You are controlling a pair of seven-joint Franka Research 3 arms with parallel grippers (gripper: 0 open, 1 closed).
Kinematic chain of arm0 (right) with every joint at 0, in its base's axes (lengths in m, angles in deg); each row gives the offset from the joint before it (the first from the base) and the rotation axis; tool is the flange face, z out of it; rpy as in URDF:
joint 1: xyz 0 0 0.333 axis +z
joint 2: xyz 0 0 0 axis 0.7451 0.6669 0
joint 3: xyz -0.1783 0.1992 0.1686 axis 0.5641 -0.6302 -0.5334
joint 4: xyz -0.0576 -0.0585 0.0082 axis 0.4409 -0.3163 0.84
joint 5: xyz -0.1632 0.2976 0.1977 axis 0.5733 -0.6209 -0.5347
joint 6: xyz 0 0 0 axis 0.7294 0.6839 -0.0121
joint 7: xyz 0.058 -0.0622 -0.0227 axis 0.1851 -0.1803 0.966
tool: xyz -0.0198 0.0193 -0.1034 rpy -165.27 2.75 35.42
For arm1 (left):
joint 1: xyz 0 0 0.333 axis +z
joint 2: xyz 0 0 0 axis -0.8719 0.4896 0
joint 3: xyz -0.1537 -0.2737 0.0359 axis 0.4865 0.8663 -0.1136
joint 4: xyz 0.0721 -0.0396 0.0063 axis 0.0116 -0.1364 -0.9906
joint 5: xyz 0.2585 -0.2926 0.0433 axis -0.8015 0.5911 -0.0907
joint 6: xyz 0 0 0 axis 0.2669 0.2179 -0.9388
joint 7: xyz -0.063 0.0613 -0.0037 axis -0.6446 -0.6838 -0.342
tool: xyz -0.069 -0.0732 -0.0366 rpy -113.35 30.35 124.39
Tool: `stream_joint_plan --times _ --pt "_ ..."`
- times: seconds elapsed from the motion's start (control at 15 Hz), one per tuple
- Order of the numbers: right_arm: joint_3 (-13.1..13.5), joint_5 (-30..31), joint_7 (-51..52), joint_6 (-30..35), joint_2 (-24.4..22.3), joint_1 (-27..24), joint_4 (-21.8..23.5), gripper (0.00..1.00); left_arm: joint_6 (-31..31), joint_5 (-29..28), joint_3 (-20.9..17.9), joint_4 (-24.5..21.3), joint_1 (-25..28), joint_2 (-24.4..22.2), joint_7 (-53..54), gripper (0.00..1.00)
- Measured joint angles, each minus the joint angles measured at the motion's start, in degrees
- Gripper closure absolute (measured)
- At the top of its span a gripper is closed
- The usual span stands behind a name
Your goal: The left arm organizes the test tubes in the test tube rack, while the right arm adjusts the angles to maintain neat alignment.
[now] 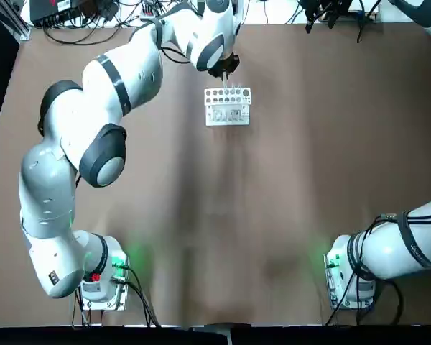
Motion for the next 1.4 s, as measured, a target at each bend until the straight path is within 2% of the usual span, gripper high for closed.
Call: stream_joint_plan --times 1.2,1.27,1.4 --pt "0.0 0.0 0.0 0.1 0.0 0.0 0.0 0.00 3.0 -0.1 0.0 0.0 -0.7 2.6 0.2 0.78" --pt "0.0 0.0 0.0 0.1 0.0 0.0 0.0 0.00 3.1 -0.1 0.0 0.1 -0.7 2.7 0.2 0.64" --pt "-0.1 0.0 0.0 0.2 0.0 0.1 0.0 0.00 3.2 -0.1 -0.1 0.4 -0.7 2.7 0.2 0.46"
